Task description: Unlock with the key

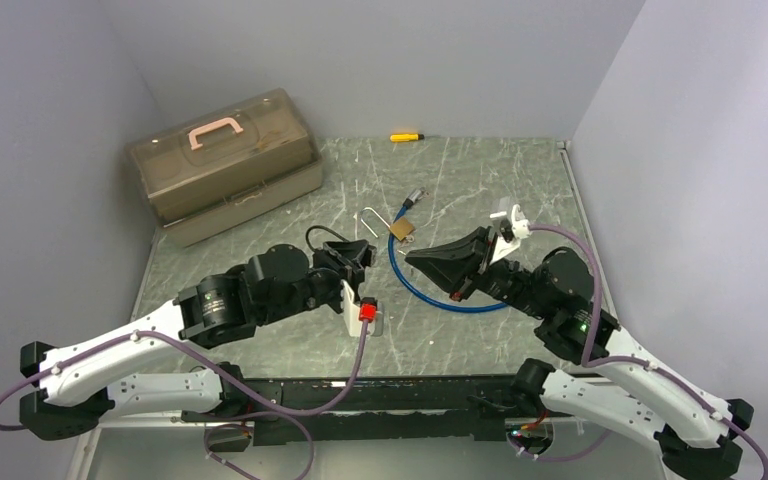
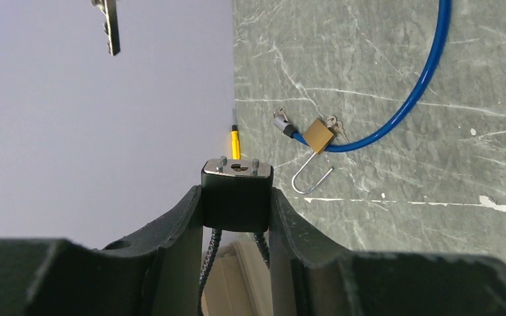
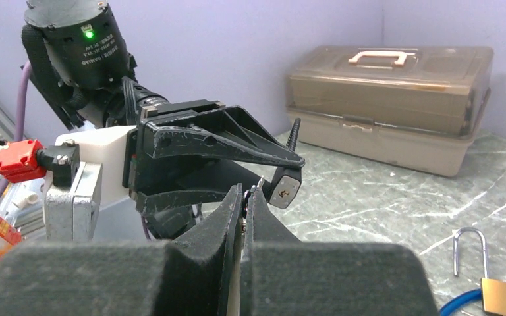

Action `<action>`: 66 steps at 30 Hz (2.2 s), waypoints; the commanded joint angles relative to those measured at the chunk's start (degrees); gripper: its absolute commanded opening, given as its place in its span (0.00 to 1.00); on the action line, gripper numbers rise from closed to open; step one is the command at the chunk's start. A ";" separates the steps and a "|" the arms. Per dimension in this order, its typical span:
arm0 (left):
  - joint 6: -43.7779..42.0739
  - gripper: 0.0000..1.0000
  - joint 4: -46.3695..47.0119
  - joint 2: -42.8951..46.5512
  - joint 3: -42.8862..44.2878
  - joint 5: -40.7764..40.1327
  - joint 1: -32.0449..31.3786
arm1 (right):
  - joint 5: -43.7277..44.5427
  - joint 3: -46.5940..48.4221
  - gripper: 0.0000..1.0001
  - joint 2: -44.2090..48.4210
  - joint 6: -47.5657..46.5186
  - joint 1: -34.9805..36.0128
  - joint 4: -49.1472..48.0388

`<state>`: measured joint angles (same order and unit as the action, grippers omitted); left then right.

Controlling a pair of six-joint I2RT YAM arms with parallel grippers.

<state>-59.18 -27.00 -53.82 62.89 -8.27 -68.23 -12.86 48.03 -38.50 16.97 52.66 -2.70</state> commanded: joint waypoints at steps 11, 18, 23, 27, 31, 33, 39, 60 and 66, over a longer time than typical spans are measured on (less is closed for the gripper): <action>3.44 0.00 0.61 0.38 7.07 5.88 0.46 | -7.21 -2.93 0.00 -5.58 3.64 -0.05 -9.20; 3.27 0.00 0.27 0.47 7.16 6.40 0.37 | -7.12 -2.39 0.00 -3.99 3.30 -0.11 -8.03; 2.92 0.00 -1.48 0.55 8.02 8.86 0.37 | -7.73 -2.53 0.00 -1.54 3.09 -0.11 -5.98; 0.12 0.00 -7.61 0.22 10.89 15.23 0.14 | -5.94 -1.06 0.00 1.22 0.13 -0.11 0.63; -4.16 0.00 -16.51 -1.57 17.14 23.05 -1.98 | 1.38 -0.79 0.00 5.17 -4.42 -0.06 8.34; -6.44 0.00 -19.90 -2.52 19.99 25.43 -3.54 | 3.87 -0.76 0.00 6.22 -5.59 -0.10 10.78; -11.37 0.00 -23.95 -4.62 24.26 25.14 -8.60 | 4.14 -1.86 0.00 5.65 -6.05 -0.11 9.27; -13.08 0.00 -18.62 -4.14 23.28 18.05 -13.17 | 3.20 -2.76 0.00 6.78 -6.46 -0.10 7.61; -12.46 0.00 -16.02 -3.66 21.84 16.34 -13.23 | 2.48 -2.54 0.00 7.49 -5.95 -0.04 7.18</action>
<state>-72.20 -48.25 -58.54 85.03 9.39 -80.99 -9.96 44.95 -31.77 10.72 52.62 7.25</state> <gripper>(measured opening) 0.373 0.024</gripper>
